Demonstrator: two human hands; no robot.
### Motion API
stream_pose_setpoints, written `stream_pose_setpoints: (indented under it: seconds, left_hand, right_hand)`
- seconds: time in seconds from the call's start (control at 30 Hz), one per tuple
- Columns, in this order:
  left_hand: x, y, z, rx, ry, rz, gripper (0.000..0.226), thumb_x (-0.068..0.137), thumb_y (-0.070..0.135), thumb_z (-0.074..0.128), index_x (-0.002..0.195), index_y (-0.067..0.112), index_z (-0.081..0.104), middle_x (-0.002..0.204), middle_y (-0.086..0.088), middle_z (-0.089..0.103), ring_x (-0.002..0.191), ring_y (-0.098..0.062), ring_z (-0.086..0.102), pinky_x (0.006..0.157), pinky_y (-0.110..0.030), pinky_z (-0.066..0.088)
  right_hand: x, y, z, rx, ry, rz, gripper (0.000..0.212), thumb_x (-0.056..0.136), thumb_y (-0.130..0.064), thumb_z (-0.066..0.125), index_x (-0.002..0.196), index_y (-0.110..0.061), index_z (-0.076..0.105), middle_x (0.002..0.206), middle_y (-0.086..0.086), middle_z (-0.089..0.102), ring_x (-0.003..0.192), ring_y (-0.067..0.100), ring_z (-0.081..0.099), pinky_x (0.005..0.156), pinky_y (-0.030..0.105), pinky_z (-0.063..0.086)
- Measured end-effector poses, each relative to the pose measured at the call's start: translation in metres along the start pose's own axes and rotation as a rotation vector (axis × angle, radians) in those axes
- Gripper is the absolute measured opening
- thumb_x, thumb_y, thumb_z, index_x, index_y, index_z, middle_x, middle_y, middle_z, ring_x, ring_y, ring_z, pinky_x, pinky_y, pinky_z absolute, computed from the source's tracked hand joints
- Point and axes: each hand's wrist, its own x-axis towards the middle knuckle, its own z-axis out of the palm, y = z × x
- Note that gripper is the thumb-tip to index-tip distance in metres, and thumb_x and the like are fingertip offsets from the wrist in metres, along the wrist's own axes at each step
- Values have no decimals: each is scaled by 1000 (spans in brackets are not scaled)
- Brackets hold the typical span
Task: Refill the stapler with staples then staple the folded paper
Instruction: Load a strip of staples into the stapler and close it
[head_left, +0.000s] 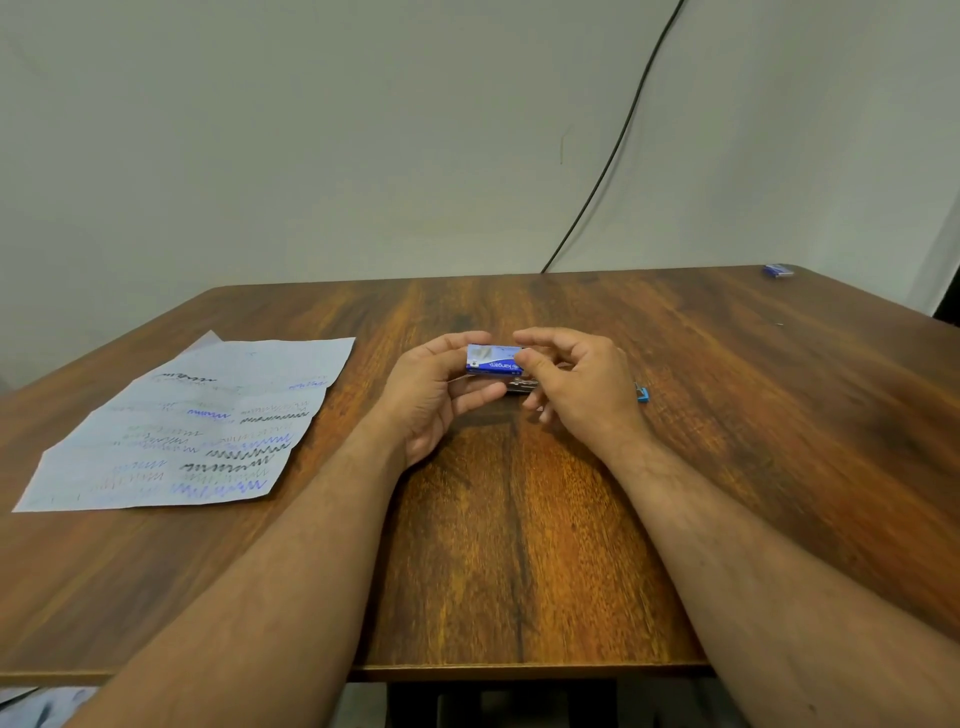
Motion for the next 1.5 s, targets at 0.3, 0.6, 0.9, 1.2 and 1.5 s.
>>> stream_pose_setpoints:
  seconds: [0.3, 0.6, 0.9, 1.2, 1.5]
  left_hand:
    - [5, -1, -1, -44, 155, 8, 8, 98, 0, 56, 101, 7, 57, 93, -18, 72, 66, -18, 75, 58, -22, 61]
    - [5, 0, 0, -81, 176, 22, 16, 97, 0, 42, 104, 6, 55, 97, -22, 70, 73, -23, 75, 69, -27, 64]
    - [2, -6, 7, 125, 131, 66, 25, 92, 3, 68, 113, 6, 58, 91, -16, 77, 72, -18, 74, 66, -27, 63]
    - [7, -6, 1, 62, 212, 96, 21, 97, 8, 61, 118, 6, 57, 91, -17, 76, 73, -24, 76, 63, -31, 63]
    - [4, -7, 5, 56, 249, 110, 25, 102, 13, 56, 125, 4, 55, 101, -21, 74, 73, -25, 77, 60, -29, 63]
  right_hand:
    - [7, -4, 3, 378, -102, 317, 16, 95, 1, 58, 101, -10, 69, 77, 17, 75, 53, 20, 69, 42, 25, 54]
    - [8, -1, 3, 456, -60, 374, 9, 92, -3, 67, 97, -9, 71, 83, 11, 78, 69, 18, 75, 56, 22, 60]
    - [7, -3, 1, 444, -68, 396, 17, 92, 2, 63, 100, -10, 71, 86, 10, 78, 76, 20, 77, 63, 24, 62]
    - [6, -5, 0, 428, -94, 429, 11, 91, 1, 67, 95, -8, 66, 89, 17, 75, 74, 23, 78, 58, 26, 62]
    - [3, -10, 0, 404, -184, 421, 9, 90, 1, 68, 97, -4, 65, 76, 13, 74, 66, 20, 75, 51, 25, 60]
